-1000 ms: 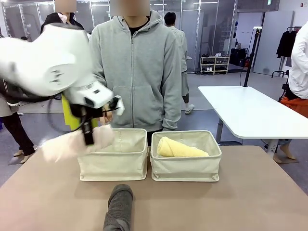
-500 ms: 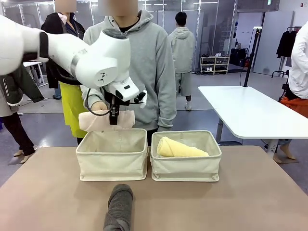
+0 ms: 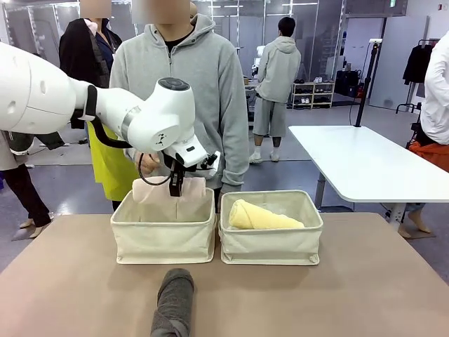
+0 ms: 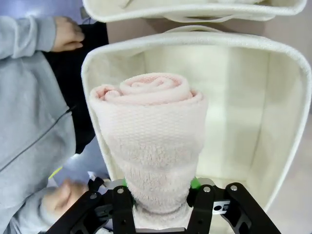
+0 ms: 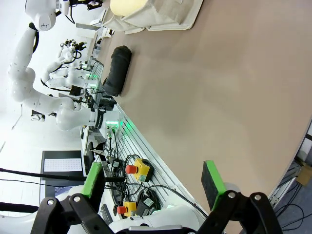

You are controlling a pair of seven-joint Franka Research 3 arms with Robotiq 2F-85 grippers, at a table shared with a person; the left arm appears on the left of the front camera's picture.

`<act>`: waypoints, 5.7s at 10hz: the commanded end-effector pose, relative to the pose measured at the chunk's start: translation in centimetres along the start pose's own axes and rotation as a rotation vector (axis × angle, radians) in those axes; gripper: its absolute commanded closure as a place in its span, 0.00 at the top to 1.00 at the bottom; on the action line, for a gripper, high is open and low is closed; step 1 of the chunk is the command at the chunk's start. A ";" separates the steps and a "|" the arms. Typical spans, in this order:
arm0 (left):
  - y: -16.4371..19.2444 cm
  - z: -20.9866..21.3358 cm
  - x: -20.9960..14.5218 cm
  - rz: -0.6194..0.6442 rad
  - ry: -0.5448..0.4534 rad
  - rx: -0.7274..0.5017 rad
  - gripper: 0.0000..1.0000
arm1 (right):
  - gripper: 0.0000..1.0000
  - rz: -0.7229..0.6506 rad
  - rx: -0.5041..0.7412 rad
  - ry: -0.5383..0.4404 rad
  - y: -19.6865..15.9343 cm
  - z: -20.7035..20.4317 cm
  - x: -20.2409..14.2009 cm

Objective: Divide the towels into two baskets.
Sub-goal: Pick up one hotel-folded towel from the bottom of the table and place it in the Fabric basket indicated by the person.

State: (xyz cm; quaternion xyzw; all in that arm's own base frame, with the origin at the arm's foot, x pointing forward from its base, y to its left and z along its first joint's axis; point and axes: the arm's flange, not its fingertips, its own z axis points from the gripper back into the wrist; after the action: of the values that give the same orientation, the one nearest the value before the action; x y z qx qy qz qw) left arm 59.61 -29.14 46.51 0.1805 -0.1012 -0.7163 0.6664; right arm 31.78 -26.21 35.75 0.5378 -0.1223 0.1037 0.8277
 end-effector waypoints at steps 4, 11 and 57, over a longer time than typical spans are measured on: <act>0.0 0.0 0.2 -0.024 -0.019 -0.048 1.00 | 1.00 0.000 -0.012 -0.003 0.4 -0.2 -0.4; -0.4 -0.6 0.4 -0.008 0.007 -0.027 1.00 | 1.00 0.000 -0.012 -0.003 0.4 -0.2 -0.4; -32.4 0.5 -31.1 1.285 -0.806 -0.871 1.00 | 1.00 0.000 -0.012 -0.003 0.4 -0.2 -0.4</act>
State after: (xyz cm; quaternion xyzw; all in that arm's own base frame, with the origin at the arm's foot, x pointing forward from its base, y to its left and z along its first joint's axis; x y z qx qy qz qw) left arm 32.17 9.18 37.98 -0.4693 -0.1409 -0.2018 0.8481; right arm 31.63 -26.15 35.74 0.5383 -0.1230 0.1029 0.8273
